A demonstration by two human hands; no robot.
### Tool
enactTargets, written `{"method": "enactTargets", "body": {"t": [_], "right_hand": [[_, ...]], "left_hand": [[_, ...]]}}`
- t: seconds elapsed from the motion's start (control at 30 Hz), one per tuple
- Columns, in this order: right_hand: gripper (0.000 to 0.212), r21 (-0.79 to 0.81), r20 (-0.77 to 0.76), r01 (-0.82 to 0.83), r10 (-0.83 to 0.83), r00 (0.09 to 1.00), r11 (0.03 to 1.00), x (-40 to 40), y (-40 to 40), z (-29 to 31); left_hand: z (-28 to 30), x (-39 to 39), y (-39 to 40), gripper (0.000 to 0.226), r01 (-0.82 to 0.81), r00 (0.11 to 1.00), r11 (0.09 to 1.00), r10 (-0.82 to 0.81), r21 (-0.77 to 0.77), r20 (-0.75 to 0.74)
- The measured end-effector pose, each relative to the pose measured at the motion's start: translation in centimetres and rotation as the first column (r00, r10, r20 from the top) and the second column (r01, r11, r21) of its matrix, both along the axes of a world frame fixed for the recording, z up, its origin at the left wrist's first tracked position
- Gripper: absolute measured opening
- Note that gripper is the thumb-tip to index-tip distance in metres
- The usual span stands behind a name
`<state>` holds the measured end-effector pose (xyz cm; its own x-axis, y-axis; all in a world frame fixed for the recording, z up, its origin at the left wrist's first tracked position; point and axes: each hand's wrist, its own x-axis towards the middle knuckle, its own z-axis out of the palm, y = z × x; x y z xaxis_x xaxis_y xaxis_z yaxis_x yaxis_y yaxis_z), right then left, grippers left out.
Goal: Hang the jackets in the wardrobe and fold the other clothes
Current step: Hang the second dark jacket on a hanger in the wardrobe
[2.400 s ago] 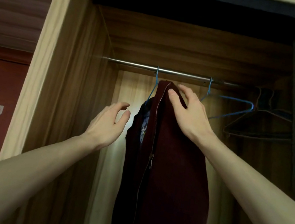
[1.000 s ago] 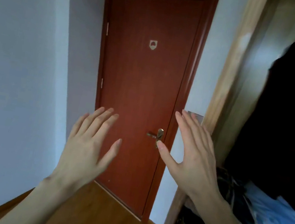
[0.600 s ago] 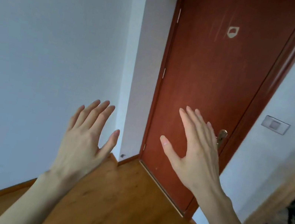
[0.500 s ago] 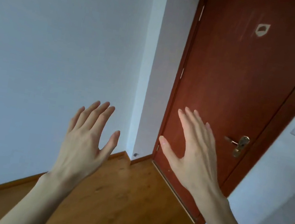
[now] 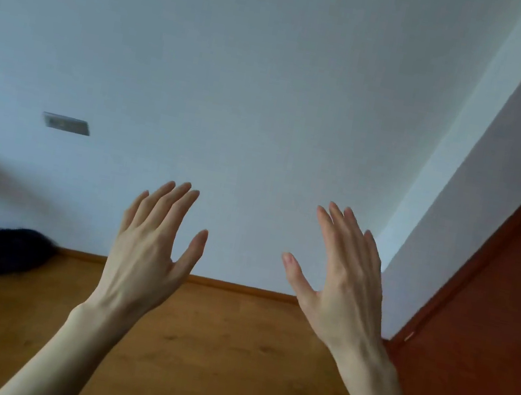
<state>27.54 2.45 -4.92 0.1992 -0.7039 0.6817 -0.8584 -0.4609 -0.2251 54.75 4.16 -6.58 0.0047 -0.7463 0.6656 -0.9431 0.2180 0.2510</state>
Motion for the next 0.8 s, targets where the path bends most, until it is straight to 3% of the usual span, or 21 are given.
{"method": "enactTargets", "body": {"t": [0.43, 0.8], "right_hand": [[0.076, 0.083, -0.032, -0.393, 0.397, 0.917, 0.916, 17.0, -14.1, -2.4], [0.077, 0.136, -0.054, -0.607, 0.617, 0.785, 0.783, 36.6, -24.4, -3.8]], "left_hand": [[-1.2, 13.1, -2.3, 0.062, -0.453, 0.891, 0.892, 0.453, -0.010, 0.009], [-2.2, 26.8, -7.2, 0.064, -0.675, 0.738, 0.738, 0.675, -0.013, -0.012]]}}
